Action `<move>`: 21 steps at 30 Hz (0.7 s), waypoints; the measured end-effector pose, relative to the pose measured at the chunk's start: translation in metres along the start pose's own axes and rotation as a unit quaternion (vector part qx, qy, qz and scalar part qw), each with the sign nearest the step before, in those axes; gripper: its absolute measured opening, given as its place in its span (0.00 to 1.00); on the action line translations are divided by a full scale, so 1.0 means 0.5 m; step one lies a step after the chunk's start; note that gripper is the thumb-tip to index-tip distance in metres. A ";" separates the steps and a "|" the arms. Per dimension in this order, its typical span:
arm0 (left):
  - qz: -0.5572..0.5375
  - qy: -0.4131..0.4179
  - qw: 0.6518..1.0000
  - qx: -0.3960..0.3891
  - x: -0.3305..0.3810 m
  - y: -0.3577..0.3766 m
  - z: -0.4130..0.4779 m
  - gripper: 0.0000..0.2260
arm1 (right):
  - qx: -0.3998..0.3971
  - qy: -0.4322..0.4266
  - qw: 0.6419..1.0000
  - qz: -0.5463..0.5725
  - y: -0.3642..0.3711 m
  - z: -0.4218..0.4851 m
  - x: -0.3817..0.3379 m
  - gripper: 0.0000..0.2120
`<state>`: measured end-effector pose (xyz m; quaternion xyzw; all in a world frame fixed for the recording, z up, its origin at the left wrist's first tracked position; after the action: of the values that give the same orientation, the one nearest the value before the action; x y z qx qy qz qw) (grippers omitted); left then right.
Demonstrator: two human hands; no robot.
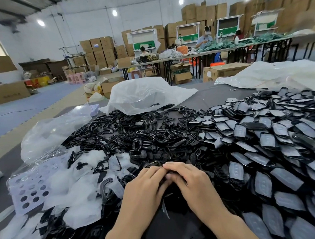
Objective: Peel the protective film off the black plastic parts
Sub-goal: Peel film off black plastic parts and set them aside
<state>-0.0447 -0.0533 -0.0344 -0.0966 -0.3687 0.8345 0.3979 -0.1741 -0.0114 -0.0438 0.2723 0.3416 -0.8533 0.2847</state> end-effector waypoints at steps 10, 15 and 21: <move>-0.075 -0.103 0.992 0.025 -0.030 -0.013 -0.011 0.05 | 0.056 0.158 0.982 0.087 -0.021 0.003 0.052 0.05; -0.117 -0.184 0.975 0.047 -0.057 -0.007 -0.010 0.02 | 0.089 0.247 0.945 0.197 -0.022 0.012 0.082 0.05; -0.212 -0.241 0.945 0.061 -0.065 -0.012 -0.016 0.02 | 0.097 0.291 0.913 0.269 -0.023 0.013 0.088 0.06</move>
<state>-0.0158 -0.0702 -0.0403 0.2120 -0.4138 0.7500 0.4705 -0.2142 -0.0226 -0.0638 0.6164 0.2385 -0.6566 0.3634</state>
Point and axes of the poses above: each hand's wrist, its own z-axis towards the middle knuckle, its own y-axis out of the palm, x = y × z, the point moved 6 cm from there along z, towards the middle knuckle, and after that the axes turned 11 degrees about x, right-handed, at the moved point
